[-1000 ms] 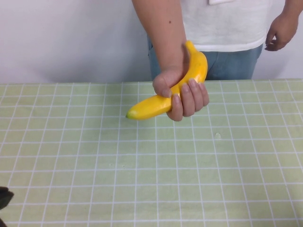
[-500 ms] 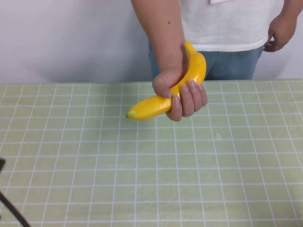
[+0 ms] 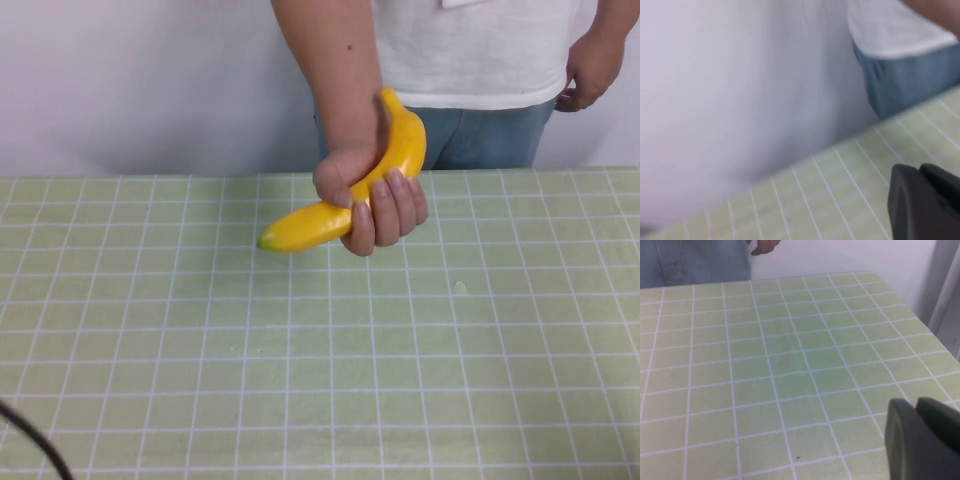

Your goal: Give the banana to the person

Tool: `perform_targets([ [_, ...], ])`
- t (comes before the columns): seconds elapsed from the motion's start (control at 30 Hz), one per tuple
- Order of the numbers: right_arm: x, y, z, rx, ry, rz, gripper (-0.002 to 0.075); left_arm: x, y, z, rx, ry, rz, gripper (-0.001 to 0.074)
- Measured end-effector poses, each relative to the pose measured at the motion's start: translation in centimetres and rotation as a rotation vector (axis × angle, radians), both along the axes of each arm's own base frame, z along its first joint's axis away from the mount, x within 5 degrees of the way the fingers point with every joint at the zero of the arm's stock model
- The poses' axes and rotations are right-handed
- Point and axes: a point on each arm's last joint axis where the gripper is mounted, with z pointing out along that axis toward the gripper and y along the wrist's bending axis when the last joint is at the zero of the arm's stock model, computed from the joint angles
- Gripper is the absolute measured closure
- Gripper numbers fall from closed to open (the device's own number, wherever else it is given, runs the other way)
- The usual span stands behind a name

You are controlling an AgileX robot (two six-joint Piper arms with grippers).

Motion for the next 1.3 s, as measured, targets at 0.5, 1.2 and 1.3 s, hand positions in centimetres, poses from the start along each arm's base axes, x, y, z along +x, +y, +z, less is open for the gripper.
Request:
perform_targets([
  [0.5, 0.0, 0.0, 0.0, 0.0, 0.0, 0.0, 0.0735, -4.7, 2.3, -14.0, -0.241, -0.083, 0.205, 0.0738],
  [1.2, 0.0, 0.0, 0.0, 0.0, 0.0, 0.0, 0.0735, -4.8, 2.3, -18.4, -0.316, 0.098, 0.255, 0.0738],
  [1.3, 0.0, 0.0, 0.0, 0.0, 0.0, 0.0, 0.0735, -4.8, 2.3, -18.4, -0.319, 0.099, 0.255, 0.0738],
])
